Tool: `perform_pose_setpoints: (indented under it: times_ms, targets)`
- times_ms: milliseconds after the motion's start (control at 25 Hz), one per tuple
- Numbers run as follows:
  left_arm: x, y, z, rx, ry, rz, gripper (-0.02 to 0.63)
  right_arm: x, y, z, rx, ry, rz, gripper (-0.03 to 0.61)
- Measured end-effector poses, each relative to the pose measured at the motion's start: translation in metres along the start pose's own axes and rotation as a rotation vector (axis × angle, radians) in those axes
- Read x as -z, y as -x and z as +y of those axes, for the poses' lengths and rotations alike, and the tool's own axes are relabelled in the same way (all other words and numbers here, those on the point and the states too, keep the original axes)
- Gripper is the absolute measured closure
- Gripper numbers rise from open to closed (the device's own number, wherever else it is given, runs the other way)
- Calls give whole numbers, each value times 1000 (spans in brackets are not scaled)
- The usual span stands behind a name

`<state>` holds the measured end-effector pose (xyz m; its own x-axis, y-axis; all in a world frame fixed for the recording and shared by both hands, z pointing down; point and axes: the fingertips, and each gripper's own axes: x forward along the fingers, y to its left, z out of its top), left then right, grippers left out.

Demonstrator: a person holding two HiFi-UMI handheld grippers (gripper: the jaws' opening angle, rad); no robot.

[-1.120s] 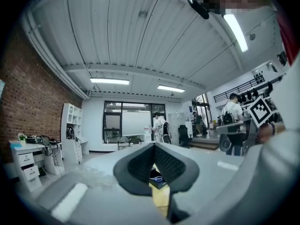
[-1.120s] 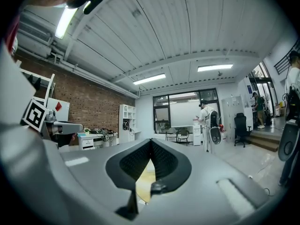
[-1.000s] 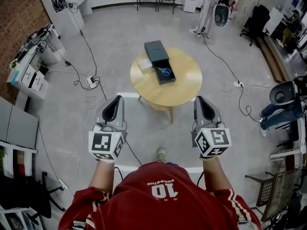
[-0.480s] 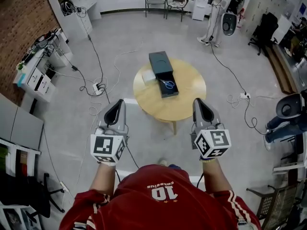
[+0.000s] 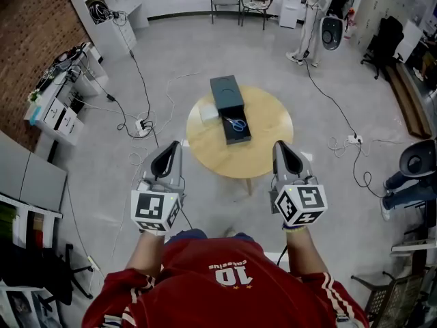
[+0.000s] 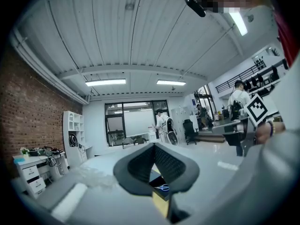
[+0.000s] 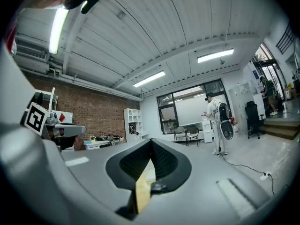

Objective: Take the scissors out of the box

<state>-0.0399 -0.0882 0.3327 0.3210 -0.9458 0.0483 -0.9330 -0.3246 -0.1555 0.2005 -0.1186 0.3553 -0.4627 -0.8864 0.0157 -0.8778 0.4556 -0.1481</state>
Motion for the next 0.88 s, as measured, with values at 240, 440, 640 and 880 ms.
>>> perform_pose_setpoints:
  times_ms: [240, 440, 640, 880]
  targets:
    - [-5, -10, -1, -4, -17, 3, 611, 4, 1, -10, 6, -12, 0, 580]
    - [-4, -18, -8, 16, -14, 7, 611, 9, 5, -19, 24, -25, 9, 580]
    - [0, -29, -9, 47, -1, 10, 611, 13, 1, -21, 42, -24, 23, 580]
    - [8, -56, -8, 84, 21, 2, 611, 16, -8, -30, 76, -4, 48, 580]
